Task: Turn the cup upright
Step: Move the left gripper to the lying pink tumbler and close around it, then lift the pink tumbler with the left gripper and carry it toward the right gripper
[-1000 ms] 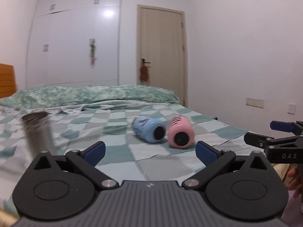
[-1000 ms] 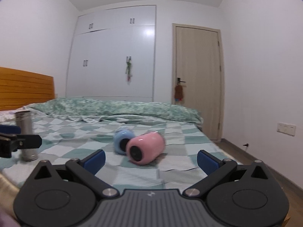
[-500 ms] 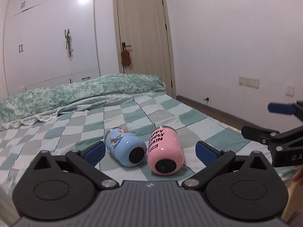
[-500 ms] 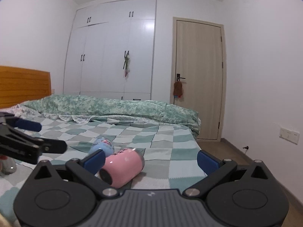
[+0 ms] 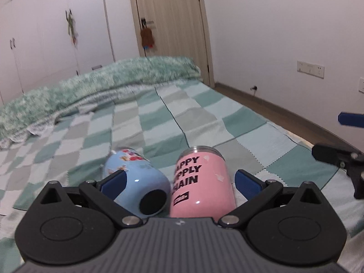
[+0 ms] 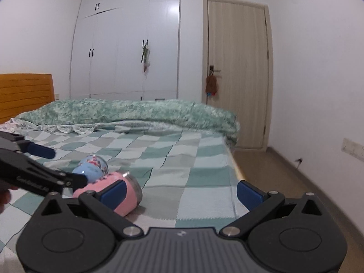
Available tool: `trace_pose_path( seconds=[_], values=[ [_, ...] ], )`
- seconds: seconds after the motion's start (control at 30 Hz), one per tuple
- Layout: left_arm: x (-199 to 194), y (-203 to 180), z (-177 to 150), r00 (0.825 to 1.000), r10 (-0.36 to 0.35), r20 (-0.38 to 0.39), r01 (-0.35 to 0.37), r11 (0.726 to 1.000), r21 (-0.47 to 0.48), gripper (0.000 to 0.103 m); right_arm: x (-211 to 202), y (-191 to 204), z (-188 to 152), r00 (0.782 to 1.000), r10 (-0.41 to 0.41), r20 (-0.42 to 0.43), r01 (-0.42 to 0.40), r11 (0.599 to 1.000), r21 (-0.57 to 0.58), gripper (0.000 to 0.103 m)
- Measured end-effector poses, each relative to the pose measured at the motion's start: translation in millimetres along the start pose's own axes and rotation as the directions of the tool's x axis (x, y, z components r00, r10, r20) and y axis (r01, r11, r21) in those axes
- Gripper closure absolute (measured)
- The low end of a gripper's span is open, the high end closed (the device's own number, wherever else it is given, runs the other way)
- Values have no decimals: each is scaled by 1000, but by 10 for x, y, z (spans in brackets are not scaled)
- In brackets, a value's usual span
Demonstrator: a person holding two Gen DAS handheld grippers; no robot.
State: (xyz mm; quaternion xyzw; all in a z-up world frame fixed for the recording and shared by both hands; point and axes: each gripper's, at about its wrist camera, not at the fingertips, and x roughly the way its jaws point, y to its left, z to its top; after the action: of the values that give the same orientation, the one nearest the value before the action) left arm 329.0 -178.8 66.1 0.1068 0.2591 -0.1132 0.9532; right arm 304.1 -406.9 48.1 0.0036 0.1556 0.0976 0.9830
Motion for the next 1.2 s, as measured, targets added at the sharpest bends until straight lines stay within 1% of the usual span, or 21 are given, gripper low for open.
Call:
trace_pose_path(
  seconds=[0.2,0.33,0.4,0.5,0.63,0.67,0.7,0.73,0.77,0.83,0.9,1.2],
  values=[
    [373,-48,86,995,-42,-91,43,999,9,0,271,-89,-82,998,8,-57,-8,1000,0,0],
    [546,-100,80,989,-39,-145,45,998,33,0,382,-67,-139,997,18,-80,-18,1000,-5,0],
    [620,-121,76,985,-42,-166,50,998,46,0,417,-40,-169,995,34,-92,-35,999,-13,0],
    [683,-169,65,983,-57,-174,72,994,77,0,482,-19,-195,993,45,-108,-47,999,-22,0],
    [760,-221,31,973,-84,-214,102,992,72,0,532,13,-226,990,55,-128,-60,998,-38,0],
    [780,-229,18,971,-89,-224,107,992,68,1,539,27,-232,990,52,-132,-59,997,-43,0],
    [803,-238,1,967,-93,-237,111,992,62,7,543,23,-235,990,52,-134,-58,997,-45,0],
    [829,-240,-13,966,-84,-246,101,993,60,16,539,20,-232,990,51,-135,-57,997,-46,0],
    [850,-237,-21,966,-69,-248,87,994,61,17,537,22,-231,990,49,-134,-56,997,-46,0],
    [866,-204,-19,964,-80,-255,91,995,34,17,532,14,-226,990,45,-132,-51,998,-44,0],
    [854,-195,-4,962,-78,-260,89,996,30,17,523,18,-223,991,42,-130,-49,998,-45,0],
    [681,-169,-14,971,-64,-232,66,998,3,18,386,45,-176,994,47,-96,-52,997,-52,0]
  ],
)
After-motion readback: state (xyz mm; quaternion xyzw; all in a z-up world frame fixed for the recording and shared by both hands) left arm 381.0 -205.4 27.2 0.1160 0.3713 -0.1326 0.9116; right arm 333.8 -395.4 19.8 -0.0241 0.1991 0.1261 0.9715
